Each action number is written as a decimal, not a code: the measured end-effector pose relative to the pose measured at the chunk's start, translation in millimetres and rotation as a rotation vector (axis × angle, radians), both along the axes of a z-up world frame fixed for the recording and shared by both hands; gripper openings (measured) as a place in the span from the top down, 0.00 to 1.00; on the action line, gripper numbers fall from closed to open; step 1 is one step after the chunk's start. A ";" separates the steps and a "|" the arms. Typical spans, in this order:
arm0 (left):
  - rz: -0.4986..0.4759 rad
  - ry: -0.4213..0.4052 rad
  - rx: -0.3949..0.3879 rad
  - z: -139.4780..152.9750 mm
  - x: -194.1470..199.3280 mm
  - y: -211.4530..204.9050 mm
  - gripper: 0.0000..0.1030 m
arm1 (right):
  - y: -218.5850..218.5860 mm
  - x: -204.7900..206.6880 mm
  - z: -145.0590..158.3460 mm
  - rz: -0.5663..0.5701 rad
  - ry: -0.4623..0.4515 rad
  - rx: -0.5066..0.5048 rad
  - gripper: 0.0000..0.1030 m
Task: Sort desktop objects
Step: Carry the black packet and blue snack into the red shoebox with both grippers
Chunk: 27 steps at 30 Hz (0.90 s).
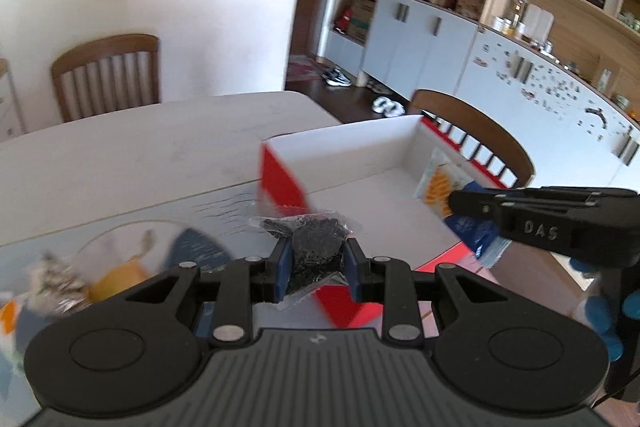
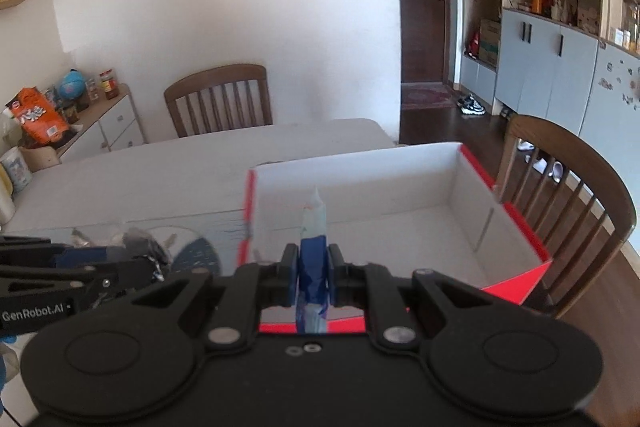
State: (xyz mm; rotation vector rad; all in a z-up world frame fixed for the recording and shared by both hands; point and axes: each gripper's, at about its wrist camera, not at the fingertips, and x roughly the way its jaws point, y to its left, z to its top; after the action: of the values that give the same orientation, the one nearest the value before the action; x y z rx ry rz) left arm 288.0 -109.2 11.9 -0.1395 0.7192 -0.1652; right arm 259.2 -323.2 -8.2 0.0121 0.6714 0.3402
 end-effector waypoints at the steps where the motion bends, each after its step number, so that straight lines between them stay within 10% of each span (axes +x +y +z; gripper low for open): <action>1: -0.013 0.007 -0.002 1.4 6.6 -6.3 0.74 | -5.0 3.2 0.3 0.000 0.003 0.000 0.87; 27: -0.213 0.301 0.095 -34.4 161.1 -95.4 0.74 | -52.1 111.2 -43.0 0.052 0.233 -0.070 0.87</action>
State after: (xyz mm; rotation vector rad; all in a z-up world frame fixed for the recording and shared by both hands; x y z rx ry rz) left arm 449.1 -204.6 -22.4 0.0045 1.0406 -0.3170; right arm 370.4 -375.3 -51.2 -0.0335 0.9152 0.3684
